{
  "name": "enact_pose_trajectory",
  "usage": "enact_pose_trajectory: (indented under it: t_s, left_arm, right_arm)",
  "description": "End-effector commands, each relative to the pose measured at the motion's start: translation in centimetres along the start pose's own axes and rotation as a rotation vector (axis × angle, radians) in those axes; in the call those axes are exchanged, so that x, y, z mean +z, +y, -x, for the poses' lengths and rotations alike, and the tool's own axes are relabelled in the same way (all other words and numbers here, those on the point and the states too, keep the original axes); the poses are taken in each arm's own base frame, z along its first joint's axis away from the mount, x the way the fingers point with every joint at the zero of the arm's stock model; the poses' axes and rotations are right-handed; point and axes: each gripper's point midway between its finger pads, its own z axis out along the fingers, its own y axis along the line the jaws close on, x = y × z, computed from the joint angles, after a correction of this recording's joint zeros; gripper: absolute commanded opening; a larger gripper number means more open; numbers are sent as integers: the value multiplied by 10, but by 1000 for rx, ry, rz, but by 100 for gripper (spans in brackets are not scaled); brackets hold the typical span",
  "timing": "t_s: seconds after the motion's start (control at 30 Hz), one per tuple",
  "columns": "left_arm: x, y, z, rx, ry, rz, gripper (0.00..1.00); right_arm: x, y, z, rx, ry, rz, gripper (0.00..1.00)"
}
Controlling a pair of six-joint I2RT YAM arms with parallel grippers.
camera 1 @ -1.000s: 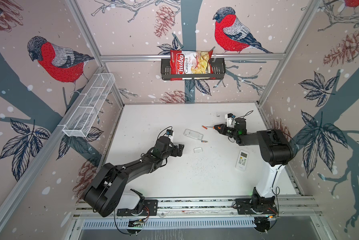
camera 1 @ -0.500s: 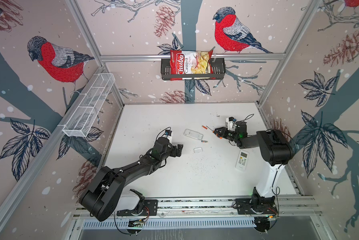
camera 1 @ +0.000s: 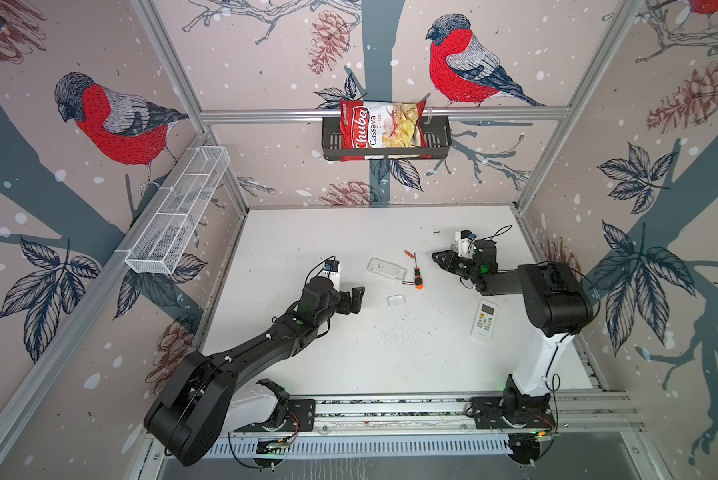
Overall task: Unload the batteries from the remote control
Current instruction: 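Lower the orange screwdriver beside the batteries and open the right gripper, then move the right gripper to the white air-conditioner remote and grasp it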
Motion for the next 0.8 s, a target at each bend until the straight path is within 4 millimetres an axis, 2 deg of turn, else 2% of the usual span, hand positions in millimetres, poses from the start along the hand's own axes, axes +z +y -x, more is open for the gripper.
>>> enact_pose_trajectory:
  t_s: [0.0, 0.17, 0.23, 0.33, 0.43, 0.47, 0.57, 0.67, 0.77]
  left_arm:
    - [-8, 3, 20, -31, -86, 26, 97]
    - [-21, -7, 49, -143, -240, -42, 98]
    - [-22, -23, 55, -123, -266, -135, 98]
    - [-11, -51, 59, -78, -231, -262, 98]
    - [10, -79, 55, 20, -161, -254, 97]
    - [19, -90, 51, 67, -133, -235, 96]
    - [42, -107, 42, 148, -64, -138, 96]
    - [57, -108, 35, 130, -20, -85, 96]
    - [62, -106, 26, 107, -10, -62, 97]
  right_arm:
    - [-4, 5, 9, -31, -17, -8, 36]
    - [-31, 20, 27, -55, -68, -50, 37]
    - [-43, 20, 31, -57, -73, -116, 43]
    - [-70, 19, 34, -62, -77, -234, 57]
    - [-102, 12, 31, -43, -97, -359, 69]
    - [-112, 7, 29, -26, -103, -406, 73]
    - [-133, -5, 14, 23, -78, -502, 79]
    - [-147, -13, -8, 61, -52, -562, 82]
    - [-158, -18, -29, 99, -56, -595, 84]
